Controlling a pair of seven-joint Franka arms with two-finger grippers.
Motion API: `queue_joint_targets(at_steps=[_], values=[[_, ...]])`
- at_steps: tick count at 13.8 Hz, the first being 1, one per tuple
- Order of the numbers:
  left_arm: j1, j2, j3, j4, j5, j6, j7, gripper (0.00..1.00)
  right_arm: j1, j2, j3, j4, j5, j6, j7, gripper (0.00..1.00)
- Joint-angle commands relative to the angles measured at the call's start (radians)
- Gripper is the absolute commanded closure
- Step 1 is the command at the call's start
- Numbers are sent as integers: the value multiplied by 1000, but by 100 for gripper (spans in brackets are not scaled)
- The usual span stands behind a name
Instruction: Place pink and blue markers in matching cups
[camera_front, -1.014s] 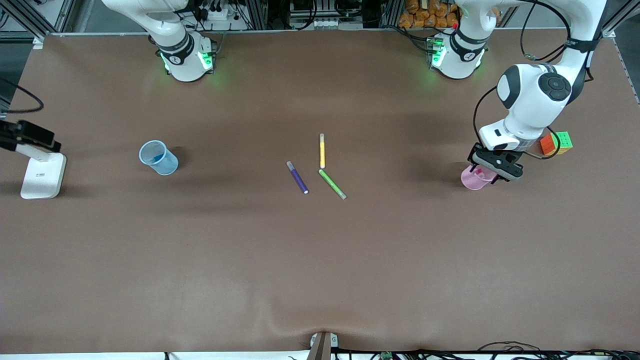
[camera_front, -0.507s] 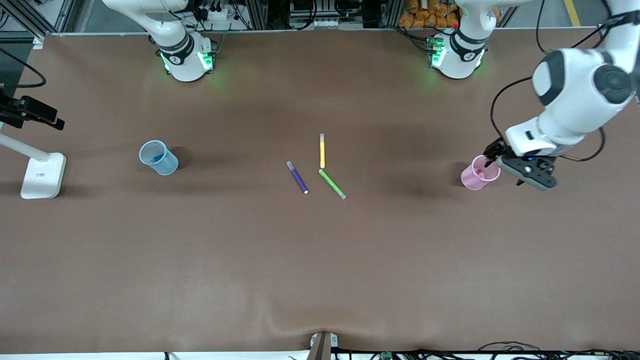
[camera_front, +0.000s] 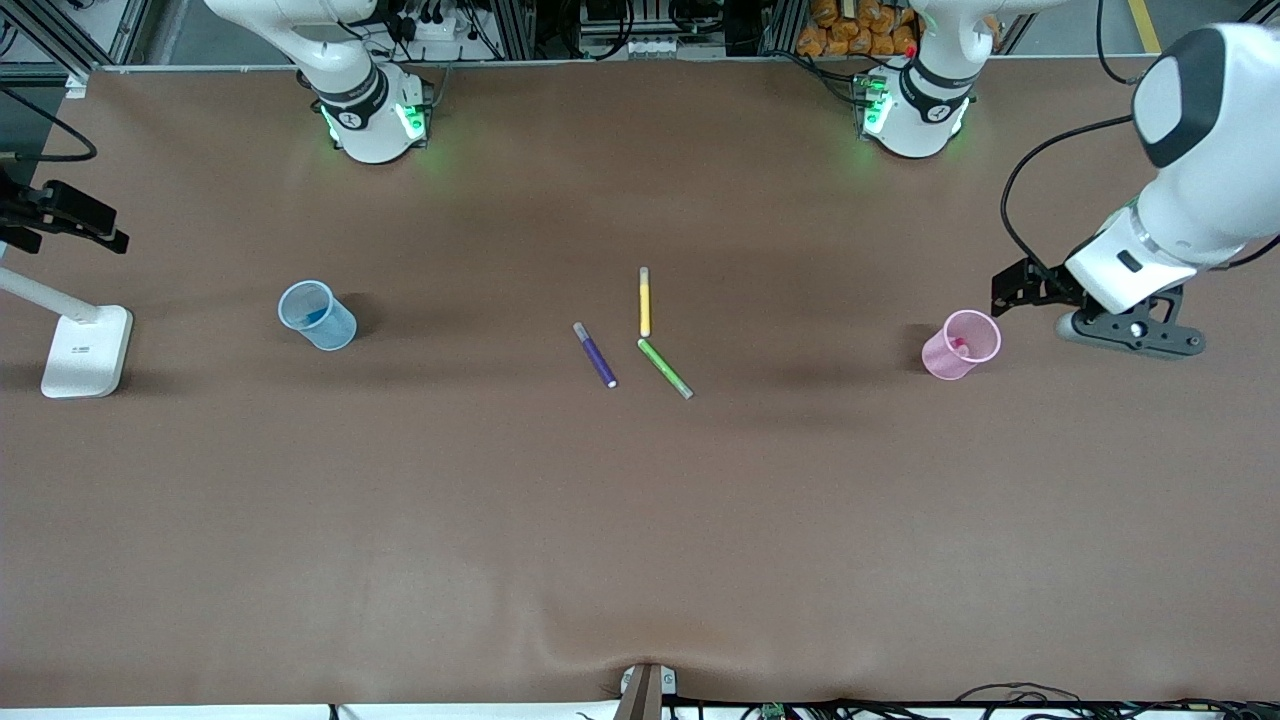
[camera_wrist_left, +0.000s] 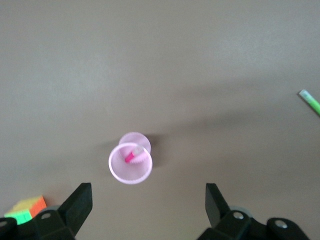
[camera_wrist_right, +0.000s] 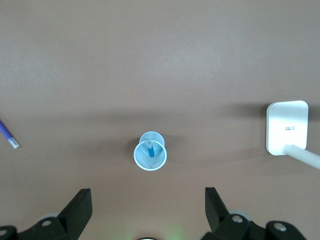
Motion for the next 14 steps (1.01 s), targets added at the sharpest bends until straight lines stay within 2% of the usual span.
queue_joint_targets(at_steps=[1, 4, 6, 9, 12, 14], values=[[3, 16, -5, 103, -6, -126, -55, 0, -3, -16, 4, 16, -5, -5, -15, 0], [15, 14, 7, 184, 8, -227, -54, 0, 2, -17, 7, 26, 26, -6, -19, 0], [18, 14, 8, 239, 69, -235, -40, 0, 3, -13, 7, 75, 21, -24, -9, 0], [35, 5, 10, 287, 71, -293, -43, 0, 2, -13, 7, 79, 21, -43, -15, 0], [67, -32, 7, 279, 59, -338, -40, 0, 0, -13, 6, 78, 23, -57, -16, 0], [55, -90, 14, 241, 55, -341, -45, 0, 0, -13, 6, 76, 23, -57, -19, 0]])
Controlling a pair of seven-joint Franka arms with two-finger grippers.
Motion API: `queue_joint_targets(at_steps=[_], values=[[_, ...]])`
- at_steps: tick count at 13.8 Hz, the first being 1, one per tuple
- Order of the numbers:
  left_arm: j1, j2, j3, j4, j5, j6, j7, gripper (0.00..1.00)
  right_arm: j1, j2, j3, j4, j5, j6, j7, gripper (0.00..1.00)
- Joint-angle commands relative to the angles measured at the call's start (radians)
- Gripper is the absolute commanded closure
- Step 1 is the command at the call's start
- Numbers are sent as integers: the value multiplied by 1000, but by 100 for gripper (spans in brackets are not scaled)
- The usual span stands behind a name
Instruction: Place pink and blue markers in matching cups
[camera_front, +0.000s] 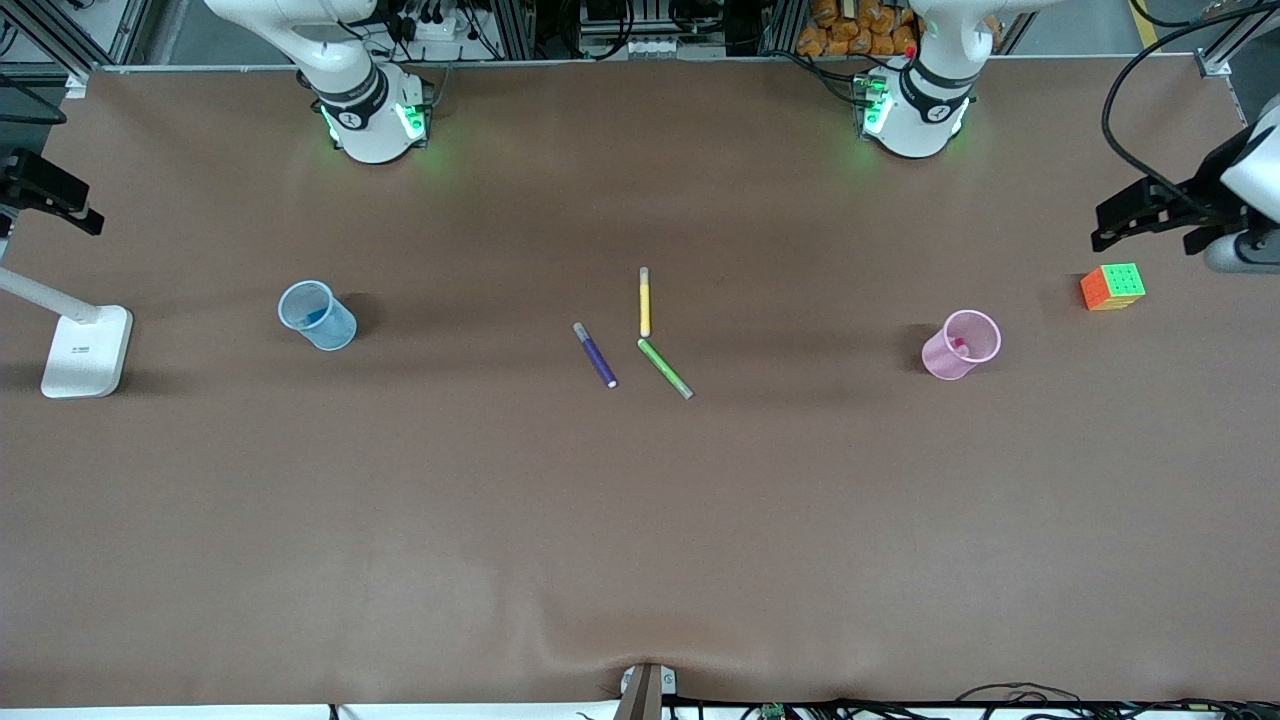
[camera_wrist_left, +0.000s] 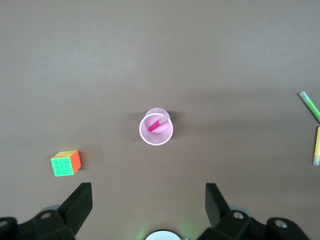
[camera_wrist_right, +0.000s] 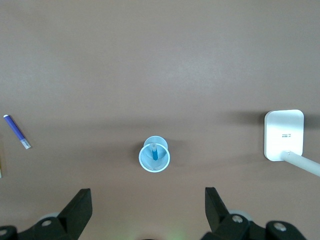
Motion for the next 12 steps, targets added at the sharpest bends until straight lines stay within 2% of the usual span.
queue_joint_targets(at_steps=[1, 3, 12], values=[[-27, -91, 21, -51, 0, -22, -10, 0, 0, -9, 0, 1, 9, -12, -11, 0], [-44, -120, 44, -83, 1, -28, -11, 0, 0, -9, 0, 1, 4, -10, -11, 0], [-38, -91, 42, -70, 10, -61, -22, 0, 12, -11, 2, -6, -4, -10, -8, 0]])
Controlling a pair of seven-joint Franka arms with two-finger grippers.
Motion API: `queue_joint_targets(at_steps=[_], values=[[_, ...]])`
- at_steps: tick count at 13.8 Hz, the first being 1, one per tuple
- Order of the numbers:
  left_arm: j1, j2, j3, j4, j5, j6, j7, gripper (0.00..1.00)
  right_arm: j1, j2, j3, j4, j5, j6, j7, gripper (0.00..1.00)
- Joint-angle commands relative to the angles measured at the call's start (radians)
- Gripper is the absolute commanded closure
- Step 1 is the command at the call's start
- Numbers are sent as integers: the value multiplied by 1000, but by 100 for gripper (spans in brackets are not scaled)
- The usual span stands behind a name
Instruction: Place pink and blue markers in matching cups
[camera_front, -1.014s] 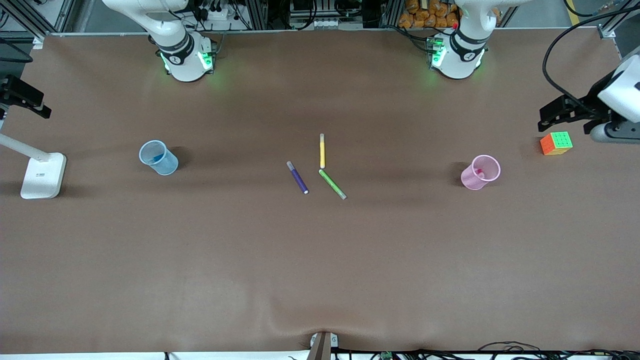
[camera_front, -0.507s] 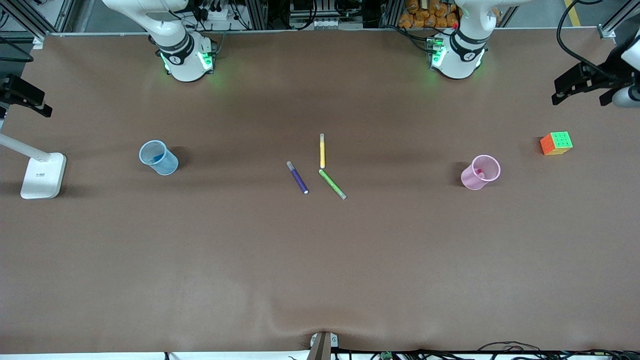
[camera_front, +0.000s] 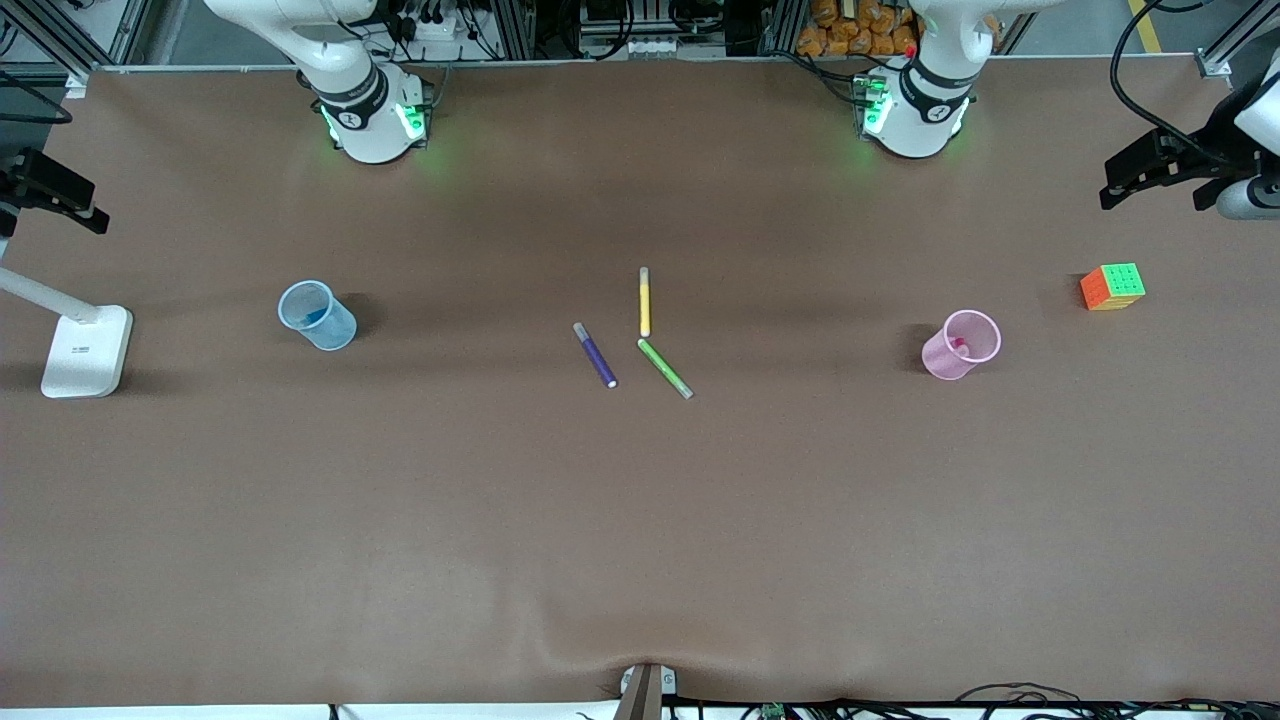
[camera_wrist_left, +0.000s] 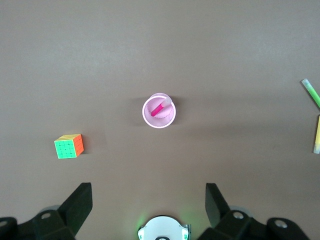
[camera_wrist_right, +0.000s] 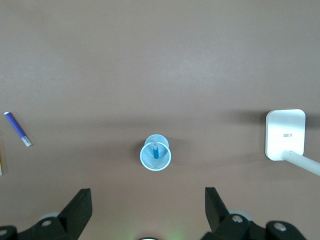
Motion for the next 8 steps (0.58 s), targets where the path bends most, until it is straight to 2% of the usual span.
queue_joint_targets(at_steps=[1, 3, 8], values=[[-8, -4, 4, 2, 14, -35, -43, 0, 8, -11, -2, -5, -3, -7, -2, 0], [-9, -4, -2, 4, 15, -35, -120, 0, 8, -11, -2, -8, -17, -5, 2, 0], [-15, -4, -6, 13, 20, -38, -114, 0, 4, -11, -2, -12, -20, -7, 2, 0]])
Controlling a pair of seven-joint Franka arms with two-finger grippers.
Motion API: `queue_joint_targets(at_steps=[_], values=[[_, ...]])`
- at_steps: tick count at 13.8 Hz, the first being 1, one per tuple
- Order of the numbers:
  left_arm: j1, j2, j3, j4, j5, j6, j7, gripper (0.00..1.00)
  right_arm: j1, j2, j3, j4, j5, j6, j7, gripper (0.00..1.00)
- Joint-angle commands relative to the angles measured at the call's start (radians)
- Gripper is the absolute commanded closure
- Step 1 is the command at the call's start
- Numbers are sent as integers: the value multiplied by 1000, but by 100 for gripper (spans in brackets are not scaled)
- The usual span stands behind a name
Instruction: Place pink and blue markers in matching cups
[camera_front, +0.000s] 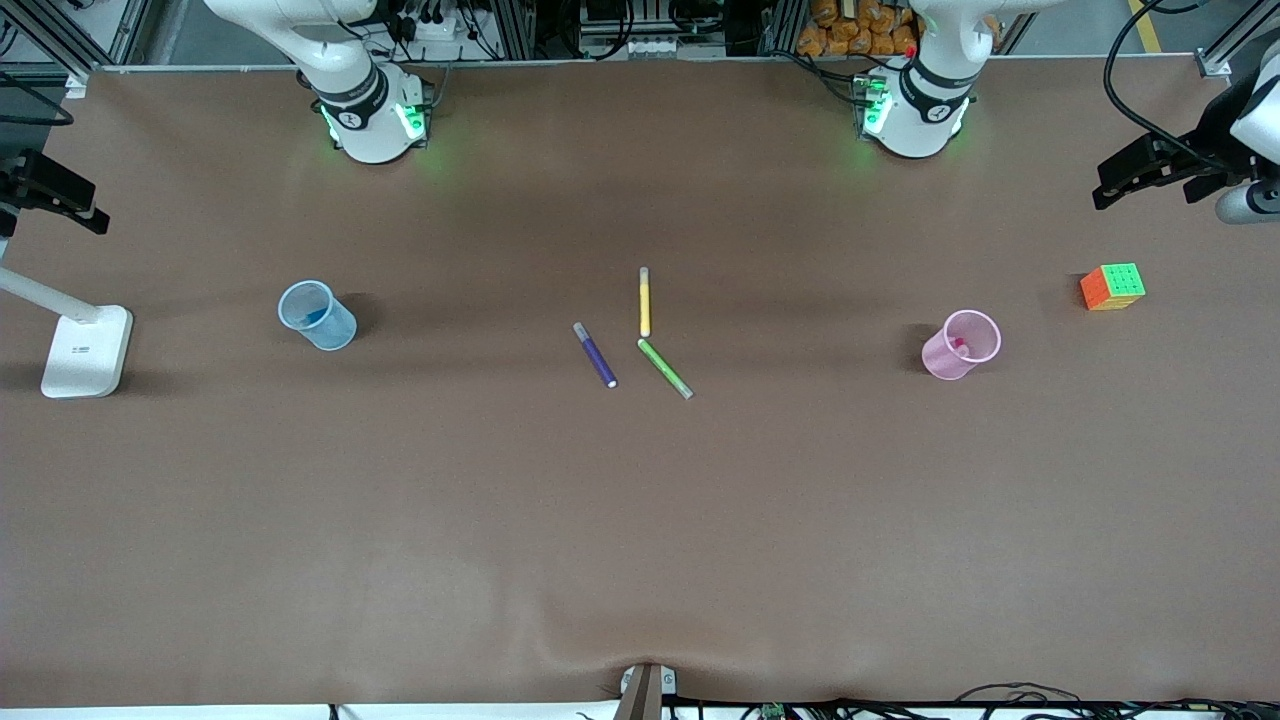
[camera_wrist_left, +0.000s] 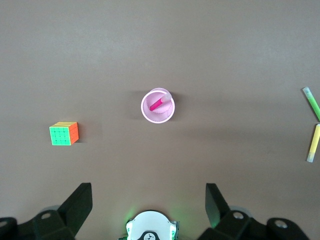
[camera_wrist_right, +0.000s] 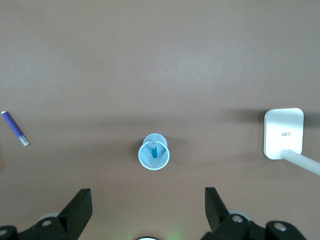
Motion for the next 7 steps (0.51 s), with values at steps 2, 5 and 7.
queue_joint_targets(at_steps=[2, 5, 7], values=[[-10, 14, -1, 35, 18, -20, -13, 0, 6, -11, -2, -7, -13, -8, 2, 0], [-10, 17, -1, 42, 7, -24, -28, 0, 4, -11, -2, -7, -13, -9, 2, 0], [-10, 19, -1, 42, 3, -24, -36, 0, 1, -11, -3, -5, -13, -12, 2, 0]])
